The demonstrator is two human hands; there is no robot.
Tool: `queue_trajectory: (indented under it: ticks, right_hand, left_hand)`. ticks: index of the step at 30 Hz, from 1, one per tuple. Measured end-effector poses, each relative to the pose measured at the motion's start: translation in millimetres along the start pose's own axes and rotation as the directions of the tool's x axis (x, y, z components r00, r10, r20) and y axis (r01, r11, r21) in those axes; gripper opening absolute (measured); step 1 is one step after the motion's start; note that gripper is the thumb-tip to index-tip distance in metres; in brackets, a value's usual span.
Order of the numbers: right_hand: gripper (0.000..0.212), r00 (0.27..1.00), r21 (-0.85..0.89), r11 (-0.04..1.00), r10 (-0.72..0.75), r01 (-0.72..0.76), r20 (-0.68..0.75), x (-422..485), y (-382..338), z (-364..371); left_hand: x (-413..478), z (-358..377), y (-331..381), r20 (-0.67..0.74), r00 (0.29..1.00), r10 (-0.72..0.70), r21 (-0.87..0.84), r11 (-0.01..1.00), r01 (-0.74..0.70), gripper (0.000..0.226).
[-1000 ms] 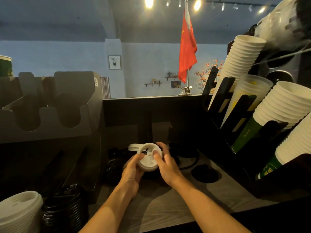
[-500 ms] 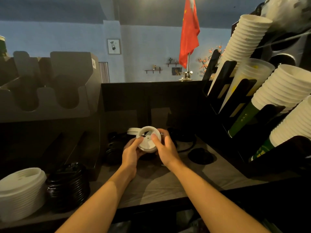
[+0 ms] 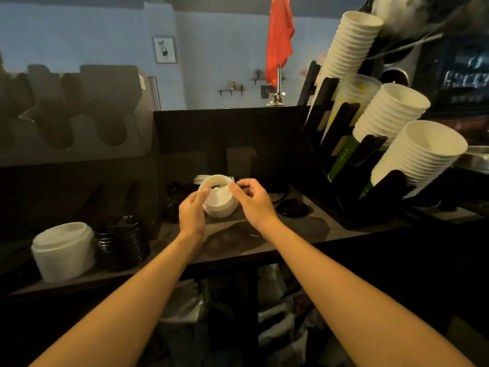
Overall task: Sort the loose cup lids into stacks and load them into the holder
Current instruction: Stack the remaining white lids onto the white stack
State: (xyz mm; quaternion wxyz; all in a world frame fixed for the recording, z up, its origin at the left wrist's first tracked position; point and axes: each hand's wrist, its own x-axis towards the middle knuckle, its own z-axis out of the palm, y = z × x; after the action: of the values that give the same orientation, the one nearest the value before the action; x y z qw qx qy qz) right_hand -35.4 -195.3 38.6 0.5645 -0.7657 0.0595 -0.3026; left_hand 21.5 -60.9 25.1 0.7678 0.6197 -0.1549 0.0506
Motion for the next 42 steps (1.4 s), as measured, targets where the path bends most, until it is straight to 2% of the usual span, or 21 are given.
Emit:
queue_trajectory:
  ticks: [3,6,8,10,11,13,17,20,23,30,33,38,42]
  right_hand:
    - [0.038,0.998,-0.069,0.996,-0.053,0.055,0.034,-14.5,-16.7,4.3]
    - [0.047,0.980,-0.135,0.973,-0.172,0.185,0.105,-30.7,-31.5,16.9]
    - [0.064,0.953,-0.153,0.953,-0.229,0.261,0.199,-42.7,-40.8,26.2]
    - [0.085,0.920,-0.168,0.931,-0.269,0.324,0.285,-55.0,-48.9,36.8]
    - [0.093,0.907,-0.179,0.919,-0.285,0.350,0.311,-60.1,-52.4,43.3]
    - [0.099,0.897,-0.196,0.903,-0.312,0.382,0.312,-67.4,-58.3,58.7]
    - [0.099,0.880,-0.251,0.856,-0.379,0.451,0.287,-78.3,-75.6,89.2]
    - [0.095,0.849,-0.296,0.805,-0.428,0.514,0.308,-82.4,-90.5,111.7]
    - [0.091,0.860,-0.299,0.819,-0.397,0.489,0.321,-83.9,-100.3,136.6]
    - [0.083,0.871,-0.339,0.818,-0.355,0.465,0.339,-83.8,-110.9,192.6]
    - [0.089,0.866,-0.372,0.798,-0.346,0.474,0.362,-77.8,-110.1,216.1]
    - [0.089,0.842,-0.333,0.799,-0.361,0.502,0.401,-71.6,-105.2,239.0]
    - [0.082,0.803,-0.397,0.715,-0.400,0.575,0.441,-65.6,-100.6,247.1]
  left_hand:
    - [-14.6,-14.4,19.2,-0.018,0.997,-0.080,-0.043,0.996,0.079,0.019]
    - [-28.5,-33.5,38.7,-0.043,0.998,-0.055,-0.042,0.998,0.053,0.018]
    - [-35.7,-46.8,52.2,-0.054,0.998,-0.037,-0.051,0.998,0.034,0.020]
    - [-41.2,-61.6,63.5,-0.067,0.997,-0.037,-0.062,0.998,0.033,0.035]
    - [-43.0,-70.0,67.2,-0.079,0.996,-0.036,-0.056,0.998,0.031,0.042]
    - [-47.2,-87.2,73.7,-0.121,0.993,-0.012,-0.035,0.999,0.008,0.040]
    - [-51.9,-123.1,85.8,-0.228,0.968,0.101,0.032,0.995,-0.096,0.038]
    - [-53.1,-151.2,94.8,-0.240,0.960,0.142,0.063,0.989,-0.130,0.037]
    - [-51.3,-178.1,102.4,-0.239,0.960,0.143,0.054,0.990,-0.134,0.037]
    - [-46.8,-230.9,110.2,-0.266,0.921,0.284,0.314,0.929,-0.196,0.022]
    - [-37.2,-249.4,105.8,-0.292,0.915,0.279,0.338,0.925,-0.174,0.022]
    - [-23.3,-269.4,94.1,-0.302,0.932,0.200,0.319,0.942,-0.099,0.026]
    - [-16.3,-276.0,83.5,-0.286,0.947,0.143,0.292,0.955,-0.056,0.033]
